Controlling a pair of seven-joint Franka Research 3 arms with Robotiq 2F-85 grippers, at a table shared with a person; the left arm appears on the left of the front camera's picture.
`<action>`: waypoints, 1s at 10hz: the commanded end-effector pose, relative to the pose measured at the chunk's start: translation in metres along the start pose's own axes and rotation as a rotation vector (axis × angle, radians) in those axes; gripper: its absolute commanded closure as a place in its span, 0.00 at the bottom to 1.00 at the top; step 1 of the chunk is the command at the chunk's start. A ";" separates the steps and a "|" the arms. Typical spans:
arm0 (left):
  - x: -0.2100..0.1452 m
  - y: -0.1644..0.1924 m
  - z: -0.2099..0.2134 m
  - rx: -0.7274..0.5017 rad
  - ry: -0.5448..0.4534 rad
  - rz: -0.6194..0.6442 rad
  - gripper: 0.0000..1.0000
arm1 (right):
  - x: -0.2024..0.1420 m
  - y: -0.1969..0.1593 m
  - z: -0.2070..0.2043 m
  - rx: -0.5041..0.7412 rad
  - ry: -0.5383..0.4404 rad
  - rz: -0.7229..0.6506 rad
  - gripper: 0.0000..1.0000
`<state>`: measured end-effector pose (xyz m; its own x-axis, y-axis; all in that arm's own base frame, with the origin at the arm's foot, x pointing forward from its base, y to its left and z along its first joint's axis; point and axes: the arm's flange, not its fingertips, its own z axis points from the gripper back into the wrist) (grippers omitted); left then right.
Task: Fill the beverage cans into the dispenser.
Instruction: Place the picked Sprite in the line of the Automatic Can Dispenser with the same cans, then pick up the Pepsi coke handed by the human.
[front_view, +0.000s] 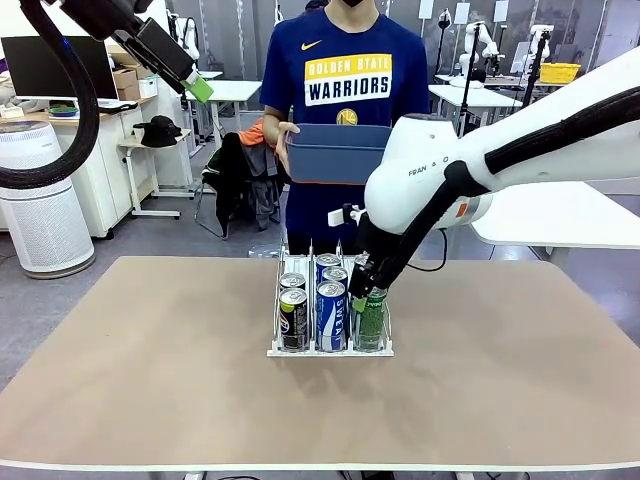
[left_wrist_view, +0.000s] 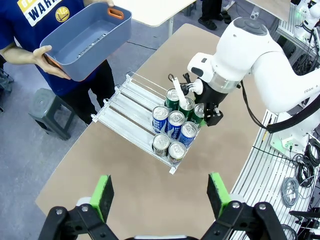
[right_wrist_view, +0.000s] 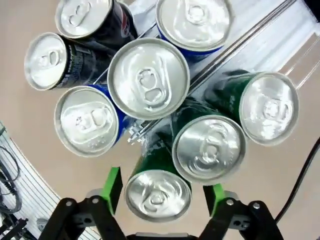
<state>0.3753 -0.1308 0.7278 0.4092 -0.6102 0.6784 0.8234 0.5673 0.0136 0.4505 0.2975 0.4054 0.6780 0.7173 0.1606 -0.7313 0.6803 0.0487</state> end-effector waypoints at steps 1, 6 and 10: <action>-0.004 -0.002 -0.001 -0.013 -0.003 0.017 0.00 | -0.021 0.004 0.020 -0.003 -0.027 -0.022 0.00; -0.004 -0.002 -0.001 -0.013 -0.003 0.017 0.00 | -0.025 0.007 0.037 -0.019 -0.068 -0.029 0.00; -0.004 -0.002 -0.001 -0.013 -0.003 0.017 0.00 | -0.025 0.007 0.037 -0.019 -0.068 -0.029 0.00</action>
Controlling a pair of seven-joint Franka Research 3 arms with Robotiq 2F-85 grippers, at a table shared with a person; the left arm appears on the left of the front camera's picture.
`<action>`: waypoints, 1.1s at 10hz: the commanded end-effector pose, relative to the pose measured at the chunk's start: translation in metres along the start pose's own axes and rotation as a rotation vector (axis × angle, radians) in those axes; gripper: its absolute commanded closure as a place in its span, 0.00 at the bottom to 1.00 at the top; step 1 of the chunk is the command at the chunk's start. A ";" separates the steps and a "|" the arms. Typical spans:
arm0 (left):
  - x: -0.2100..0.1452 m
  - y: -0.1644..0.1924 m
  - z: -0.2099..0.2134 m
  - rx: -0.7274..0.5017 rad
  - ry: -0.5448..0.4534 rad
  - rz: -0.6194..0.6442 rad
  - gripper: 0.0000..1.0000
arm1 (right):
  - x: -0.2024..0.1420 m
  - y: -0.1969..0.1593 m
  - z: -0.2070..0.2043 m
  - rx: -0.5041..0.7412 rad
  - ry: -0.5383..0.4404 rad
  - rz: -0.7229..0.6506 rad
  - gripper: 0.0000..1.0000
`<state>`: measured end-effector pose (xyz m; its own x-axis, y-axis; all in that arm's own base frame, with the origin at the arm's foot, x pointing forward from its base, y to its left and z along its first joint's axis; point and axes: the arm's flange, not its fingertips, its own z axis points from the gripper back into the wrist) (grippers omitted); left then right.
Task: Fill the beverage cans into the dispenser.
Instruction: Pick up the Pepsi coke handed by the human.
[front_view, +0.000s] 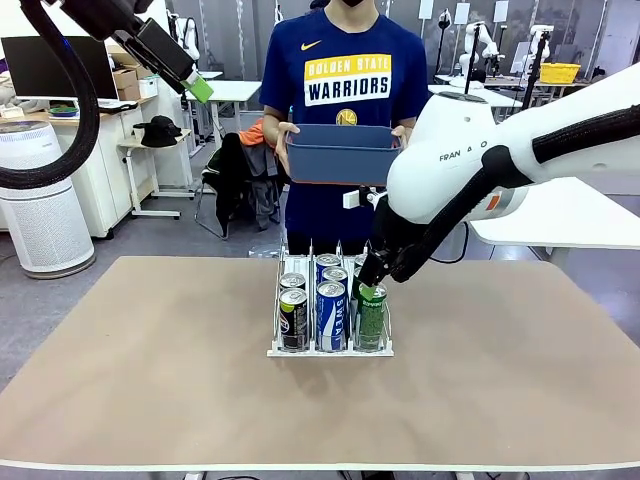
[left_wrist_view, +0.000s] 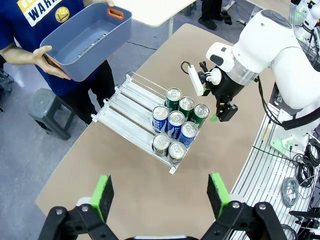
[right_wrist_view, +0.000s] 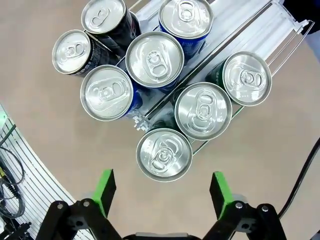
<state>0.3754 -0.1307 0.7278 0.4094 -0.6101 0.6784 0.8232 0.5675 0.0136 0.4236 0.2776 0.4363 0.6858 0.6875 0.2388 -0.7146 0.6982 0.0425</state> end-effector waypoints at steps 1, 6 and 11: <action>-0.004 -0.002 -0.001 -0.013 -0.004 0.017 0.00 | 0.003 0.000 0.001 -0.008 0.013 -0.006 0.00; -0.004 -0.002 -0.001 -0.013 -0.004 0.017 0.00 | 0.000 -0.021 0.078 0.059 -0.183 0.161 0.00; -0.004 -0.002 -0.001 -0.013 -0.004 0.017 0.00 | 0.009 -0.058 0.202 0.070 -0.329 0.223 0.00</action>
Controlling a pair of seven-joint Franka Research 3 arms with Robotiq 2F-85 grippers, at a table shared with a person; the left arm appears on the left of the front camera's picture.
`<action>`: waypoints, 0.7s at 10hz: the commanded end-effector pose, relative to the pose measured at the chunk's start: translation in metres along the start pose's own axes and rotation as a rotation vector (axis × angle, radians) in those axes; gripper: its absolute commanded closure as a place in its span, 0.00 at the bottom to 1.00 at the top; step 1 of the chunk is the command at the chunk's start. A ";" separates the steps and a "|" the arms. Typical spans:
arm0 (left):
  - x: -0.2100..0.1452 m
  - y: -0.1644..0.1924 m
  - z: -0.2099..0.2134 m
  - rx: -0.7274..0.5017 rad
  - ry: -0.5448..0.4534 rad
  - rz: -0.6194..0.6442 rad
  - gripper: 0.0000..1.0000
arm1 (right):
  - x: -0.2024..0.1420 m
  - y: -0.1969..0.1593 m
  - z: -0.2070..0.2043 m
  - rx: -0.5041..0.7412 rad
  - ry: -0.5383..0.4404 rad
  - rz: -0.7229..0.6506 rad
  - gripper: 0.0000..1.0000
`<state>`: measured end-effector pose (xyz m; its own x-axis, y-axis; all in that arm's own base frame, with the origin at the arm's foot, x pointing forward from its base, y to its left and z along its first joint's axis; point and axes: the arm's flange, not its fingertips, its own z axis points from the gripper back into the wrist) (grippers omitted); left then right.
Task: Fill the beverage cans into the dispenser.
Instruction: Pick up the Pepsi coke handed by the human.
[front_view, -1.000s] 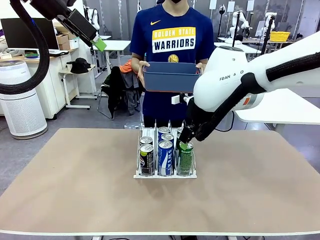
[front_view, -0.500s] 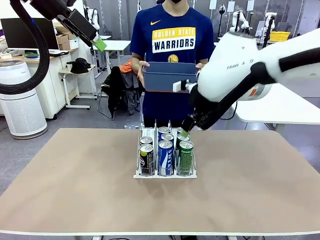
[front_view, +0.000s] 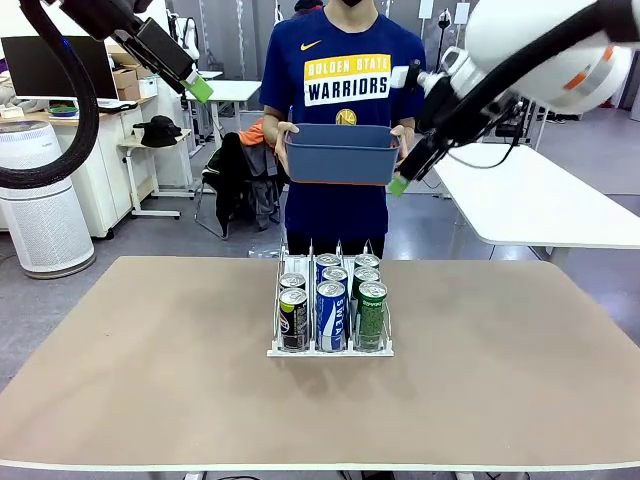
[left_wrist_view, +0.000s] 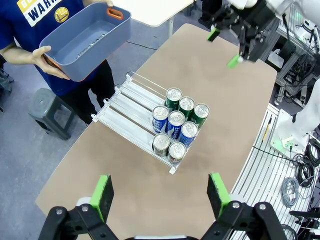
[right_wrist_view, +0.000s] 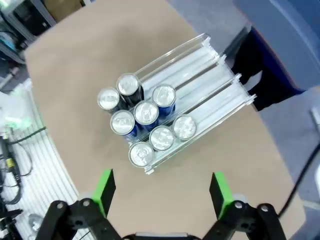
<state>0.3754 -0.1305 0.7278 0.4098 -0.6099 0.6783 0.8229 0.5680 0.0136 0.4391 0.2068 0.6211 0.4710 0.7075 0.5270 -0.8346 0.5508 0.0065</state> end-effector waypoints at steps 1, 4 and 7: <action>-0.004 -0.002 -0.001 -0.013 -0.004 0.017 0.00 | 0.011 -0.013 0.031 0.028 -0.051 0.022 0.00; -0.004 -0.002 -0.001 -0.013 -0.004 0.017 0.00 | 0.031 -0.016 0.080 -0.029 -0.106 -0.023 0.00; -0.004 -0.002 -0.001 -0.013 -0.004 0.017 0.00 | 0.042 -0.002 0.124 -0.125 -0.180 -0.049 0.00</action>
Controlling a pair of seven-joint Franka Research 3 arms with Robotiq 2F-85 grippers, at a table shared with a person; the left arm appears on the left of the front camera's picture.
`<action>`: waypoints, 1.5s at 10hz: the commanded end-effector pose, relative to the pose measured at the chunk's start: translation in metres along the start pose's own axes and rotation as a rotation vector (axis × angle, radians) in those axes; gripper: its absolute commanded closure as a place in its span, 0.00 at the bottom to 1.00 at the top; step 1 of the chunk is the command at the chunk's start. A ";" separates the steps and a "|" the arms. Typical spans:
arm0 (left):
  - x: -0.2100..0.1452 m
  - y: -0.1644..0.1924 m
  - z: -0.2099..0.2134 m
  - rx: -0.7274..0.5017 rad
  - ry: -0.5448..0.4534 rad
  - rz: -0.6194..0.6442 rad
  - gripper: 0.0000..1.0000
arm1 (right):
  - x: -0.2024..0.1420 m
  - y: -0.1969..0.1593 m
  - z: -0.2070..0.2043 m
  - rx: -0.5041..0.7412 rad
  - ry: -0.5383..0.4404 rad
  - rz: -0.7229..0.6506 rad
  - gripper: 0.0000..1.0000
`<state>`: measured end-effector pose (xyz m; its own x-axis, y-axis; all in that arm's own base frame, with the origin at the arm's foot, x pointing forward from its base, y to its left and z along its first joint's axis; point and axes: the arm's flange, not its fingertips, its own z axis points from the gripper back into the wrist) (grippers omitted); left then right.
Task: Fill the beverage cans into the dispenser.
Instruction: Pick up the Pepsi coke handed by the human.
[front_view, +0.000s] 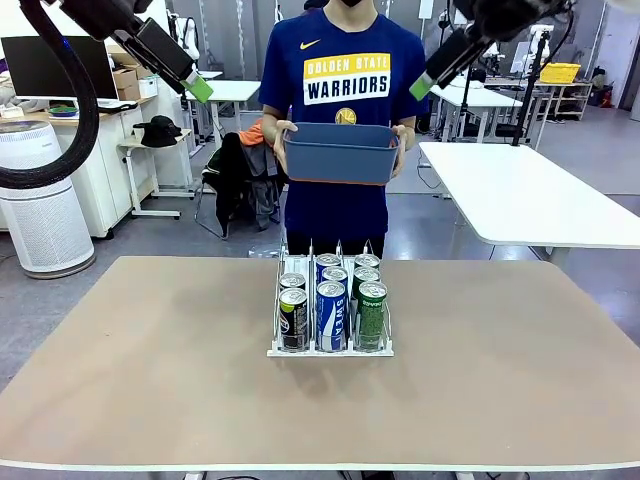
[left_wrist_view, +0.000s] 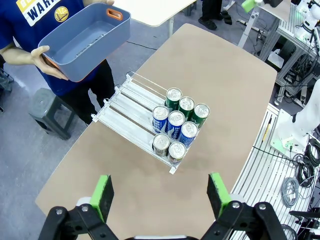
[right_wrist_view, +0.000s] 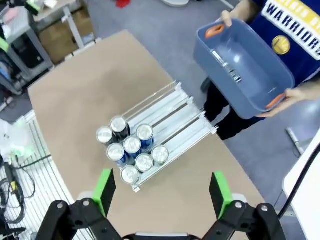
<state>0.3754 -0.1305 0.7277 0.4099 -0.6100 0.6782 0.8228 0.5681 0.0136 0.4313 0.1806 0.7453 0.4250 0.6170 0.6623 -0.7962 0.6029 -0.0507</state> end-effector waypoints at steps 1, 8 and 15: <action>-0.004 -0.002 -0.001 -0.013 -0.004 0.017 0.00 | 0.002 0.006 0.016 -0.074 -0.047 -0.035 0.00; -0.004 -0.002 -0.001 -0.013 -0.004 0.017 0.00 | 0.005 0.006 0.035 -0.091 -0.096 -0.040 0.00; -0.004 -0.002 -0.001 -0.013 -0.004 0.017 0.00 | 0.002 0.013 0.022 0.062 -0.067 -0.071 0.00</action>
<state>0.3754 -0.1305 0.7278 0.4099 -0.6100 0.6782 0.8228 0.5681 0.0137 0.4130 0.1788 0.7664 0.4314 0.5410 0.7220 -0.7618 0.6472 -0.0297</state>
